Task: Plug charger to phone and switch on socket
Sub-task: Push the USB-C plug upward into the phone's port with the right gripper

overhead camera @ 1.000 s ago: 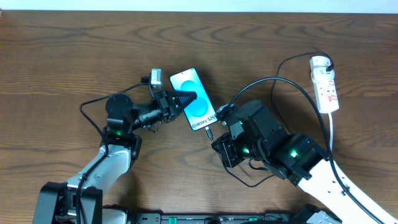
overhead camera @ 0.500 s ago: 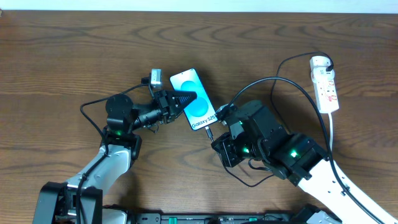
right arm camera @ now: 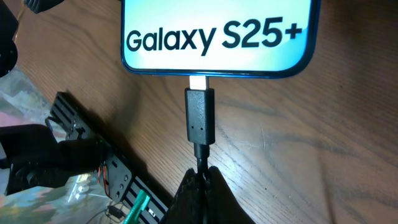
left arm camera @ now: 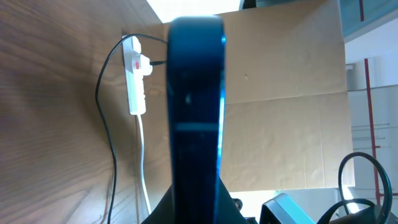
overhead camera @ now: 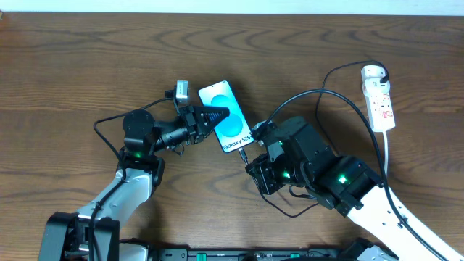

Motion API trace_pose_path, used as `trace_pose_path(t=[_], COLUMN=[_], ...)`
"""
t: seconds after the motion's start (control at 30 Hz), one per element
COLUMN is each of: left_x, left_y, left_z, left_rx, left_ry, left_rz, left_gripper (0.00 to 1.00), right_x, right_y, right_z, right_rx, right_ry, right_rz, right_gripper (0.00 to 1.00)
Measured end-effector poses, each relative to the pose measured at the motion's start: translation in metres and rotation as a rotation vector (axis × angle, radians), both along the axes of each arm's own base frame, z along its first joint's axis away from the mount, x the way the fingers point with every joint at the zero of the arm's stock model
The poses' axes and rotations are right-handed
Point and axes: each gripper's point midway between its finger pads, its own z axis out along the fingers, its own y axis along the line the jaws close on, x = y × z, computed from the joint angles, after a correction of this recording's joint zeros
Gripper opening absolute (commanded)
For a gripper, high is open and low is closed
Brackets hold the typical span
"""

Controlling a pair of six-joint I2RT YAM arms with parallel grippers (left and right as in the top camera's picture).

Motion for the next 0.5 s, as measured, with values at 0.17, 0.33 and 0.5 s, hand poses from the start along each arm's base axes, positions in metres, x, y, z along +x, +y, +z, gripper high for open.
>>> trace_pose_path(t=[0.17,0.33,0.5], left_x=[0.000,0.001,0.000], left_y=[0.001,0.002,0.002], left_z=[0.002,0.002,0.002], left_rx=[-0.001,-0.002,0.006], left_ry=[-0.009,-0.010,-0.029], left_rz=[0.001,0.004,0.001], left_gripper=[0.07,0.08,0.07], right_x=[0.002,0.008,0.012], right_y=[0.002,0.007,0.007], right_z=[0.002,0.008,0.009], right_rx=[0.011,0.038,0.035], right_ry=[-0.011,-0.043,-0.061], right_rz=[0.001,-0.001,-0.012], right_gripper=[0.01,0.01,0.01])
